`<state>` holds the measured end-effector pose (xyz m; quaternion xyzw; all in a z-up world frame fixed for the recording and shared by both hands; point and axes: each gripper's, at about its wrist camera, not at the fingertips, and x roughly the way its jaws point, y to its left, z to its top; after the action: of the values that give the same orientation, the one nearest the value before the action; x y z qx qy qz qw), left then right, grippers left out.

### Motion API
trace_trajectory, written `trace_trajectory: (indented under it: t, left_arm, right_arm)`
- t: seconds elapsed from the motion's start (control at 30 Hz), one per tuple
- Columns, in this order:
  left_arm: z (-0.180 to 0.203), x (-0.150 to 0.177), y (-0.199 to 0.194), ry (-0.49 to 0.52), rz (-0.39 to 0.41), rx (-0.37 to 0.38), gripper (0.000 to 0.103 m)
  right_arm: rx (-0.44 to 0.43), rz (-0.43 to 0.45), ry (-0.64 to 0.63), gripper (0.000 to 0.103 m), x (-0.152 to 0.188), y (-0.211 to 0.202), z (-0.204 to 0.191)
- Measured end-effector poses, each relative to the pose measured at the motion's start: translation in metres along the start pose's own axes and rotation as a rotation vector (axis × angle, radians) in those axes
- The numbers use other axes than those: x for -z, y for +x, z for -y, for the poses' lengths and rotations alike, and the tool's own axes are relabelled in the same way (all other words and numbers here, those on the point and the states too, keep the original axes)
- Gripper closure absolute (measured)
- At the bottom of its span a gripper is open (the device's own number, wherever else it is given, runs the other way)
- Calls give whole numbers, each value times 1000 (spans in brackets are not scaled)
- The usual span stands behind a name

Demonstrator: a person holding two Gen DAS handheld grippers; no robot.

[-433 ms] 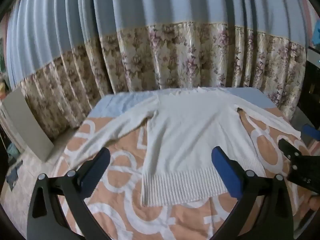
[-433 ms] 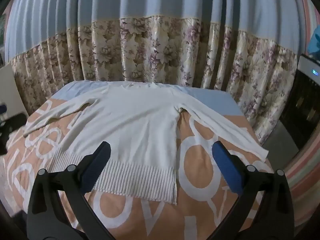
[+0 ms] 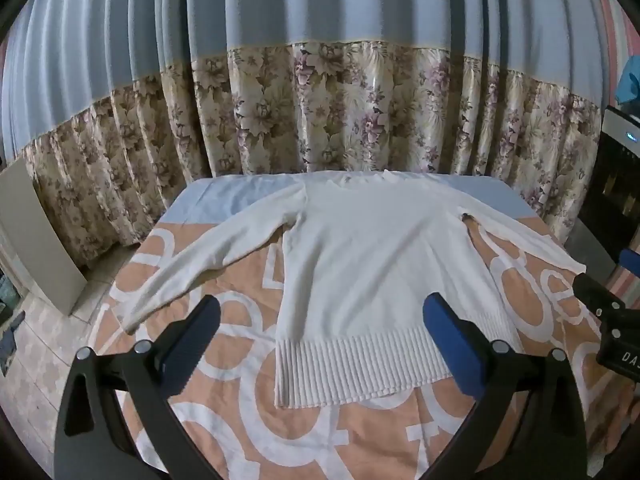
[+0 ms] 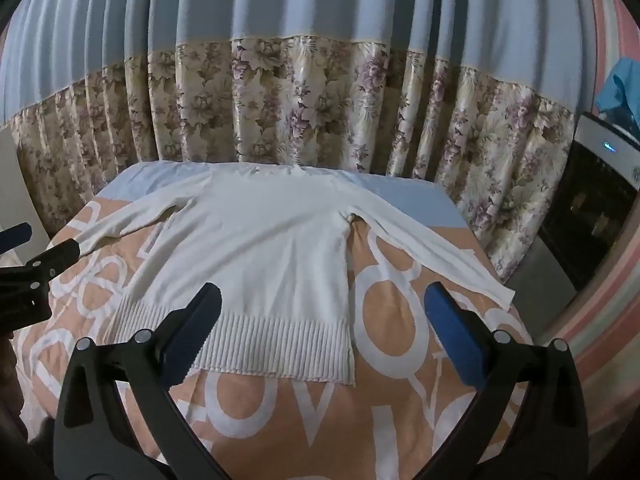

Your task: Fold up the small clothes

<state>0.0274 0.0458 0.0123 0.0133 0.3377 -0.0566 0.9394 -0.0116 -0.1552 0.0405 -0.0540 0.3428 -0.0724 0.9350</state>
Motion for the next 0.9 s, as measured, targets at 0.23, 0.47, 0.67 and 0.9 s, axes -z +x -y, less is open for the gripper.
trace_trajectory:
  t: [0.23,0.47,0.67,0.9]
  left_arm:
    - [0,18,3,19,37,-9,2]
    - [-9,20,4,1,47,-42,2]
    - [-8,21,4,1,46,-57,2]
    - [-7,29,4,5,55,-76,2]
  right_arm:
    - [3,5,14,3,-9,4,-4]
    - [-3,-15,25,3,-10,16,-8]
    - [-19,-25,-1,3,-10,25,-14]
    - [-21,-20,13,3,-7,28,-13]
